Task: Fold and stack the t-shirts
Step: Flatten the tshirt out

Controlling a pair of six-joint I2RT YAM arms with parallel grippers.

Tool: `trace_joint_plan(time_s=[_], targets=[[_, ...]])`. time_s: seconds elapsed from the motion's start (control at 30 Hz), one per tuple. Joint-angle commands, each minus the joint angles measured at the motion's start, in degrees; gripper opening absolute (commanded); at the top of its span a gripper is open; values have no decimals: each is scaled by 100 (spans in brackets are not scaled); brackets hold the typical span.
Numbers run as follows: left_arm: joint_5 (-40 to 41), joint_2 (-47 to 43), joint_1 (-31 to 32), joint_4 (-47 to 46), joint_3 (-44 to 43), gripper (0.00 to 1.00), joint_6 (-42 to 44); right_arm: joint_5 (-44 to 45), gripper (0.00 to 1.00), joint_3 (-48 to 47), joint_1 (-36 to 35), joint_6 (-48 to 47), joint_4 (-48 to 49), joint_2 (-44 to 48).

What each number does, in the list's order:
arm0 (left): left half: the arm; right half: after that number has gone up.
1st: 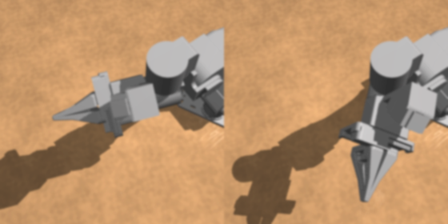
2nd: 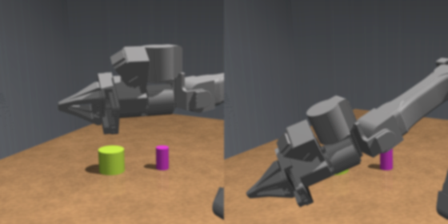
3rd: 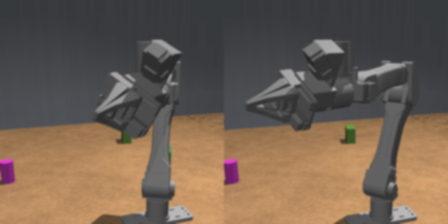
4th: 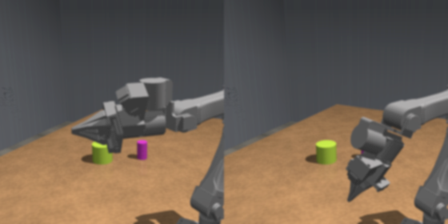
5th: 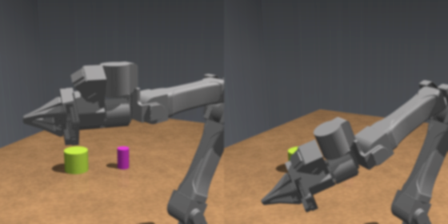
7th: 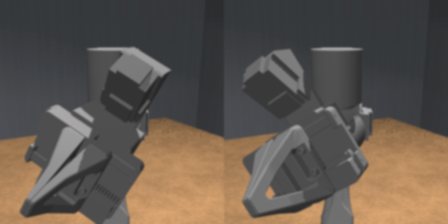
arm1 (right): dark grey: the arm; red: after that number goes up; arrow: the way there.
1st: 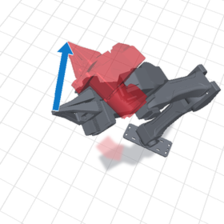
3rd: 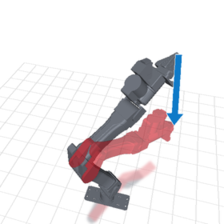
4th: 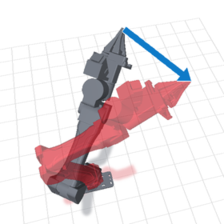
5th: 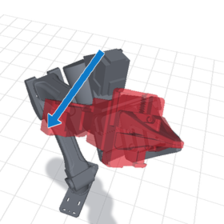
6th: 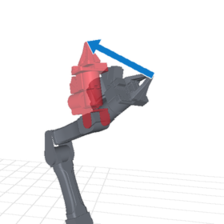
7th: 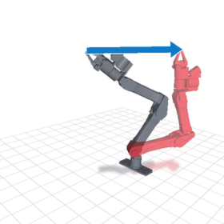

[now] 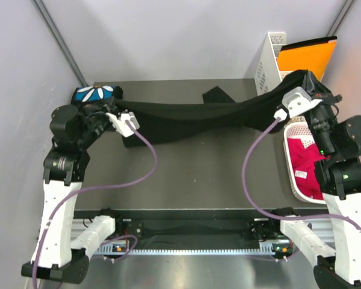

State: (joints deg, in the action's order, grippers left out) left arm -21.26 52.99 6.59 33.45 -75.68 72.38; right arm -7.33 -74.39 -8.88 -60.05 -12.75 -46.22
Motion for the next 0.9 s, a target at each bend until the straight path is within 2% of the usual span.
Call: trace_joint_plan(time_s=[0.0,0.1,0.23,0.3,0.37,0.47,0.5,0.53,0.63,0.67,0.73,0.77,0.8,0.87], targets=[[262,-202,18,-1209,2,0,-207,338,0,13,-17,-147,1196,-18],[332,35,9,-1262,-323,0,-84,233,0,-225,-17,-68,1336,-238],[473,483,9,-1674,-509,0,293,179,0,-339,-17,-322,2100,-721],[736,966,9,-2201,-614,0,452,294,0,-523,-17,-428,2636,-1211],[938,1677,9,-2229,-868,0,732,329,0,-794,-8,-629,2979,-1634],[1509,2687,9,-2956,-1229,0,1286,233,0,-1059,27,-1069,3603,-2460],[1719,2942,0,-3472,-1526,0,1357,206,0,-1156,27,-1174,3805,-2871],[1869,3476,0,-3599,-1772,0,1384,189,0,-1296,45,-1245,4024,-3093],[2344,4443,-9,-4072,-2949,0,1349,337,0,-2051,45,-1605,4630,-3963],[2398,4648,-17,-4101,-3596,0,1401,460,0,-2636,45,-1745,4659,-4200],[2494,5122,-26,-4284,-4198,0,1445,539,0,-3350,80,-1905,4668,-4825],[2512,5246,-26,-4320,-4462,0,1524,610,0,-4198,132,-1931,4564,-5018],[2512,5335,-26,-4390,-4917,0,1551,628,0,-4641,167,-1975,4458,-5394],[2504,5432,-26,-4784,-5219,0,1604,602,0,-5581,246,-2001,4378,-5652]])
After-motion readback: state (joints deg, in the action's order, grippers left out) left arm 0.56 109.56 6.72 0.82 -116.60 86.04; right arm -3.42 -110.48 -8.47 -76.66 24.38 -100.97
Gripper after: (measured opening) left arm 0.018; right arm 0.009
